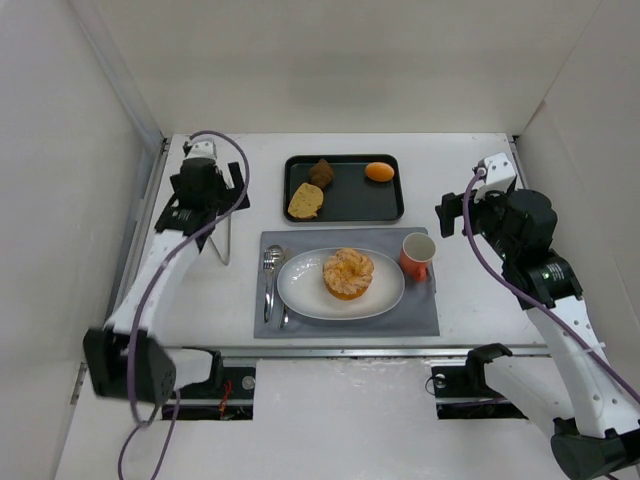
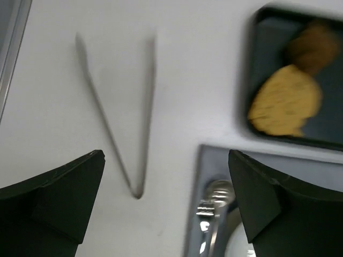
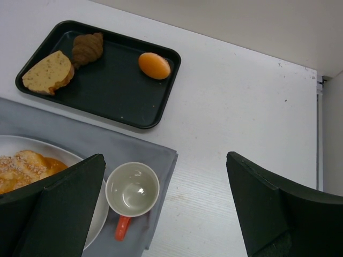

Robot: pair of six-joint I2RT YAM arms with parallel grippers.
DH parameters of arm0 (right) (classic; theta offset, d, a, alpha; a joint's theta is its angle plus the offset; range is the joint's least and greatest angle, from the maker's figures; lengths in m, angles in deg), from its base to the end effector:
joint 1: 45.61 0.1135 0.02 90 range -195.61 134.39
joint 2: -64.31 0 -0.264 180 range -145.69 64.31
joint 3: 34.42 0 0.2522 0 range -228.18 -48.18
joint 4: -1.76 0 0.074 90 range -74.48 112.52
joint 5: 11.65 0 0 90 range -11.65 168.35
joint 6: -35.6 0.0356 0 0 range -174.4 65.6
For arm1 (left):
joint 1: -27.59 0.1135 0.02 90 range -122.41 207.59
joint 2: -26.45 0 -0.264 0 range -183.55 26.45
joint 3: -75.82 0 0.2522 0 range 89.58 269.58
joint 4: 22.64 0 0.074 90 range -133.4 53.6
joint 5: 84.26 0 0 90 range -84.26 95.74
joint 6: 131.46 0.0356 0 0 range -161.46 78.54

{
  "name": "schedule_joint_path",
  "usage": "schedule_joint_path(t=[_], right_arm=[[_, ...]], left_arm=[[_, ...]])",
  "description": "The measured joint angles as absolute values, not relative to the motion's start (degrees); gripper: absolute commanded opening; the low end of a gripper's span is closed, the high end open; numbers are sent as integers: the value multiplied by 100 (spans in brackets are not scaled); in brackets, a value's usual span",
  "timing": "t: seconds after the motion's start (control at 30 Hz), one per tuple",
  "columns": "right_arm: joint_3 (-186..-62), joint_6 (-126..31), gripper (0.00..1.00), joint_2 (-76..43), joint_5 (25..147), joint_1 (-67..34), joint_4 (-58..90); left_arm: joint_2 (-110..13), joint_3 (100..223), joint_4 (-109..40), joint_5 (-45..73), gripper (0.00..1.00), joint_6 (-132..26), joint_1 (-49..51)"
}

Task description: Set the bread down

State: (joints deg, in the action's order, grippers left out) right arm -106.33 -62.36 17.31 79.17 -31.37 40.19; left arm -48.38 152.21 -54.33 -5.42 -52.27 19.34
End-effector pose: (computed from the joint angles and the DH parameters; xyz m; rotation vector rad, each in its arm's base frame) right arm 0.1697 0.0436 0.3872 -0.3580 1.7719 0.0909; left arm 0.2951 -0.0358 0.3205 -0.1636 2.0793 0.0021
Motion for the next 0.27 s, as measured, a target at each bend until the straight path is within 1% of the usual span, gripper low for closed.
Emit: schedule_joint_path(t=[0.13,0.2,0.27], right_arm=[[-10541,-6031,100,1702,7708,-3137,3770],[-10532,-5832,100,1685,7507,-3137,3719],[-10537,-5655,100,1676,7347,-3137,3654]], left_arm=[[-3107,14838,-4738,194,100,-5196,1610],[-2464,14495,-4419,518,100,-5174,1512],[-2119,14170,-4242,723,100,-5155,1449]])
